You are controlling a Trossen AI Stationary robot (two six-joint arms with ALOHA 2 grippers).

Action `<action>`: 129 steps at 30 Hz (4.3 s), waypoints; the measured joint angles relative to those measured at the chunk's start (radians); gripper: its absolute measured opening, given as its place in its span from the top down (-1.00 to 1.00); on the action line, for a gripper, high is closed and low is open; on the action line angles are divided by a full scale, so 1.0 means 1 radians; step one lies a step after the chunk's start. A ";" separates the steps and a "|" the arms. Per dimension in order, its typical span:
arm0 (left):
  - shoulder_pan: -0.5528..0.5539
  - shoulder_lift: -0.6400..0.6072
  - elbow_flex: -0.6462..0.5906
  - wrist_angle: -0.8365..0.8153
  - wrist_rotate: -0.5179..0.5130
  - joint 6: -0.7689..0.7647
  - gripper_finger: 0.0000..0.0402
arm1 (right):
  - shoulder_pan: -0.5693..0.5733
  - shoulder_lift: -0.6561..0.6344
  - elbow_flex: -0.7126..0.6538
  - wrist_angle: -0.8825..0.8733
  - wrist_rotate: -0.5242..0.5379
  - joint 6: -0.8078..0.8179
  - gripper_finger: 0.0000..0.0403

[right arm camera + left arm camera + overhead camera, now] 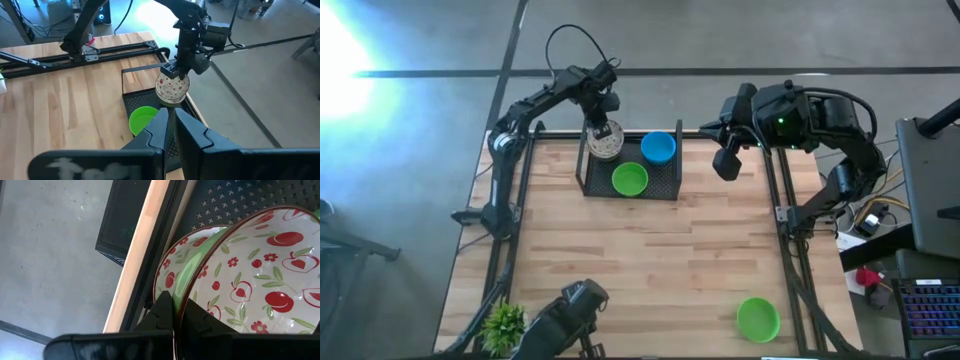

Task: Pick & Place Mini bowls
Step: Stack the white bowl on top of the white bowls on the shelf, then stack the green bowl on top of the green bowls on the shelf

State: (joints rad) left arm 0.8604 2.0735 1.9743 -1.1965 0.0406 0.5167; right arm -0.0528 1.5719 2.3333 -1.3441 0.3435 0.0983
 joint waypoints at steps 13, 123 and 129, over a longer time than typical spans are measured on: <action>-0.001 0.000 -0.063 0.029 -0.001 0.003 0.99 | 0.000 0.000 0.000 -0.001 0.000 -0.004 0.87; -0.305 -0.438 -0.049 0.014 -0.110 -0.225 0.60 | 0.067 -0.012 -0.020 -0.225 -0.034 0.199 0.87; -0.512 -0.550 -0.103 0.026 -0.110 -0.354 0.60 | 0.178 -0.033 -0.069 -0.227 -0.135 0.202 0.87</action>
State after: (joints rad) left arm 0.3480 1.5240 1.8710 -1.1701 -0.0692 0.1623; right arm 0.1252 1.5391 2.2644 -1.5711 0.2086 0.3000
